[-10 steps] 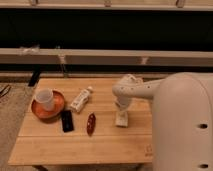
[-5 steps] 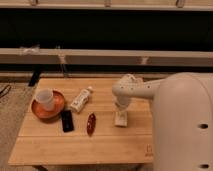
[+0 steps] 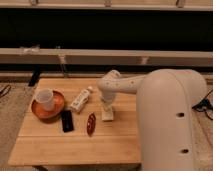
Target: Wipe the white sponge on the table
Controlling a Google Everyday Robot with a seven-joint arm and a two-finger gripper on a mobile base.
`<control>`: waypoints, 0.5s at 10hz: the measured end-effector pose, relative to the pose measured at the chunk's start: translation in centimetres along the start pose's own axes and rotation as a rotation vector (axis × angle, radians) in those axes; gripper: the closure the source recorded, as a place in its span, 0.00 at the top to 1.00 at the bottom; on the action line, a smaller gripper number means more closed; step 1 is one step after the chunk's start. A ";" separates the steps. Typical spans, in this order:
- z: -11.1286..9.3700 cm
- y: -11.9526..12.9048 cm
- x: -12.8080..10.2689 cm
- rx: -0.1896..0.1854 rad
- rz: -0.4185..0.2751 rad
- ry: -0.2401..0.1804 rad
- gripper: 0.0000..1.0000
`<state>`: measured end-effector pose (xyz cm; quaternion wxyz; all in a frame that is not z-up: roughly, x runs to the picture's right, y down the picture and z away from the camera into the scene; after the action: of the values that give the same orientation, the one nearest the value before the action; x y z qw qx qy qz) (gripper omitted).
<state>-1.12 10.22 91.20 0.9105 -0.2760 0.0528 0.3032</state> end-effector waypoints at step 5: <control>0.4 5.4 -8.1 -0.054 -0.226 -0.071 0.00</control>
<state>-10.89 9.77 91.14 0.9325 -0.2935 -0.0190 0.2096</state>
